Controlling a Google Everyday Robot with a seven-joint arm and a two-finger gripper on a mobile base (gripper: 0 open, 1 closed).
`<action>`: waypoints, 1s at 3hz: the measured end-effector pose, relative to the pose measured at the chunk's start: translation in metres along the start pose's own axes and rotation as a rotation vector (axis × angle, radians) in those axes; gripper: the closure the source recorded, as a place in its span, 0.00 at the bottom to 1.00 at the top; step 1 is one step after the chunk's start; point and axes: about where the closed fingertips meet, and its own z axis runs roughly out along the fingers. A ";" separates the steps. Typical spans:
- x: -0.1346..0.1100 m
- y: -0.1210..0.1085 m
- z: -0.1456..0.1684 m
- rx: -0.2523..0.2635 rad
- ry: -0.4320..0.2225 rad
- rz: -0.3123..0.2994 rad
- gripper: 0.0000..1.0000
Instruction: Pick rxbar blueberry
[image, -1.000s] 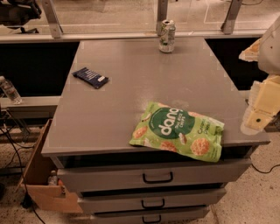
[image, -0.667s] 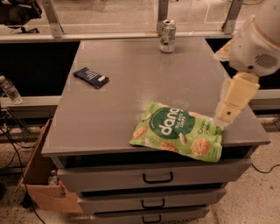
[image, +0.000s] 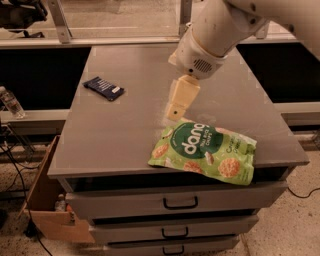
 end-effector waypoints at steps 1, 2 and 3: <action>-0.063 -0.022 0.041 0.005 -0.107 -0.028 0.00; -0.064 -0.022 0.041 0.005 -0.108 -0.028 0.00; -0.074 -0.032 0.058 0.015 -0.157 0.000 0.00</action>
Offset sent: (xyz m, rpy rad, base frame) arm 0.0238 0.0574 -0.0026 0.0772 -0.0174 0.0382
